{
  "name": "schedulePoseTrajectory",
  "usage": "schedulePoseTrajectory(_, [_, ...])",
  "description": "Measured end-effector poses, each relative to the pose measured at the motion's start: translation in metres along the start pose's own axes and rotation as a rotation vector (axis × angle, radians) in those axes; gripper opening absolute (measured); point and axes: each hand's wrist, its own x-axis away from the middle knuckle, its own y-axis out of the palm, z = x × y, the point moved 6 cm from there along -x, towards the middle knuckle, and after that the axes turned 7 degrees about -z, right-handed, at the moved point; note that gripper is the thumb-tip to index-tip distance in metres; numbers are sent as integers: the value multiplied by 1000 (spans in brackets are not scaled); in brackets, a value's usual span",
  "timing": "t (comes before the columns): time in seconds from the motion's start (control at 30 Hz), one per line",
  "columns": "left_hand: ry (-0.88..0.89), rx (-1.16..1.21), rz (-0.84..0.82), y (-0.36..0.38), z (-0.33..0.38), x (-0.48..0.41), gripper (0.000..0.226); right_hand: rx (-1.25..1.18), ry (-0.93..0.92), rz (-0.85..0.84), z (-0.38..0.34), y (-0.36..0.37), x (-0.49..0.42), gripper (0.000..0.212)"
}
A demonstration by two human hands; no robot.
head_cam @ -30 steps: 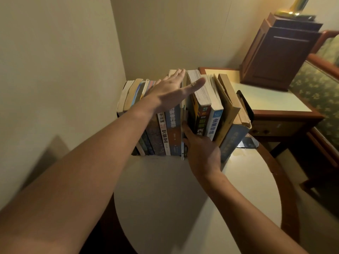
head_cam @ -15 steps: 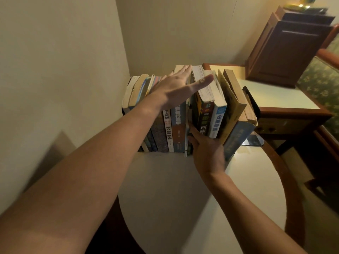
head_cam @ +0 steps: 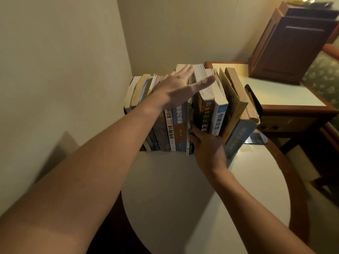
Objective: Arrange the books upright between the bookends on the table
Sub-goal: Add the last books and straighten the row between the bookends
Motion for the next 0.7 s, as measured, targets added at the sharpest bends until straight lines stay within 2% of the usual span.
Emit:
schedulePoseTrajectory(0.1, [-9,-1,-3,-1,1,2,104,-20,3,-21,2,-1,-2,42])
schedulePoseTrajectory(0.4, [-16,-2,-4,1,3,2,101,138,-147,250,21,-3,39,39])
schedulePoseTrajectory(0.53, [-35,-27,-35,-1,1,-2,102,39,-25,493,44,-28,75,39])
schedulePoseTrajectory(0.6, [-34,-94,-65,-4,1,-5,101,-40,94,591,48,-34,78,54])
schedulePoseTrajectory(0.7, [51,-211,-106,-9,12,-15,98,-222,271,648,55,-24,61,74])
